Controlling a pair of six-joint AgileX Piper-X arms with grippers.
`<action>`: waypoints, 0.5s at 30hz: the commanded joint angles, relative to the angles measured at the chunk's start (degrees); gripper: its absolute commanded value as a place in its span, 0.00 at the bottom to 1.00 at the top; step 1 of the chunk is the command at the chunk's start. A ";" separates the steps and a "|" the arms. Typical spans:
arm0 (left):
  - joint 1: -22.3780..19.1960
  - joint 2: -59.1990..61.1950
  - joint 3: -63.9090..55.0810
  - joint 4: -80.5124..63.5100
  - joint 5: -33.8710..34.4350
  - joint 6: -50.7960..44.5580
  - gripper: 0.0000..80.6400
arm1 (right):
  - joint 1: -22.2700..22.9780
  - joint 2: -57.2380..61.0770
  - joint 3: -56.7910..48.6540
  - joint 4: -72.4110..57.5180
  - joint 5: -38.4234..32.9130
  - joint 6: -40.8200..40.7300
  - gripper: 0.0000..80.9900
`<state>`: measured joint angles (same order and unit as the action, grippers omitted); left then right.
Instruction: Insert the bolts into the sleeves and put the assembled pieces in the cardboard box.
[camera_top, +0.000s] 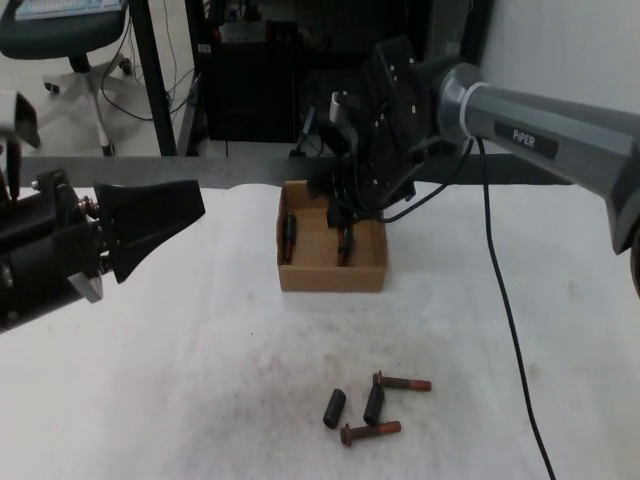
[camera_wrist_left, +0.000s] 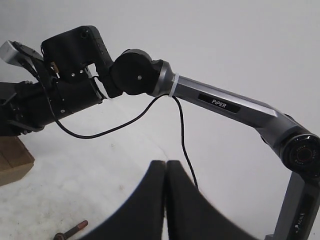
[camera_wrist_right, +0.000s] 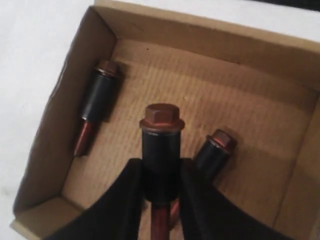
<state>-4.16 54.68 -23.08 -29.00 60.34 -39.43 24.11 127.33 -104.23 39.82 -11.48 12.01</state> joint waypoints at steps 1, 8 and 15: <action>-0.02 -0.72 -0.08 0.07 -0.06 -0.03 0.00 | -0.18 -0.17 -0.75 -3.10 0.43 -0.06 0.01; -0.02 -0.72 -0.08 0.05 -0.03 -0.03 0.00 | -0.18 -0.07 -0.75 -3.47 -2.64 -0.06 0.19; -0.02 -0.72 -0.08 0.05 -0.03 -0.03 0.00 | -0.18 -0.07 -0.75 -0.45 -2.14 -0.06 0.43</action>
<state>-4.16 54.68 -23.08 -28.72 60.34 -39.43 24.11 127.47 -104.23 38.70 -13.26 12.01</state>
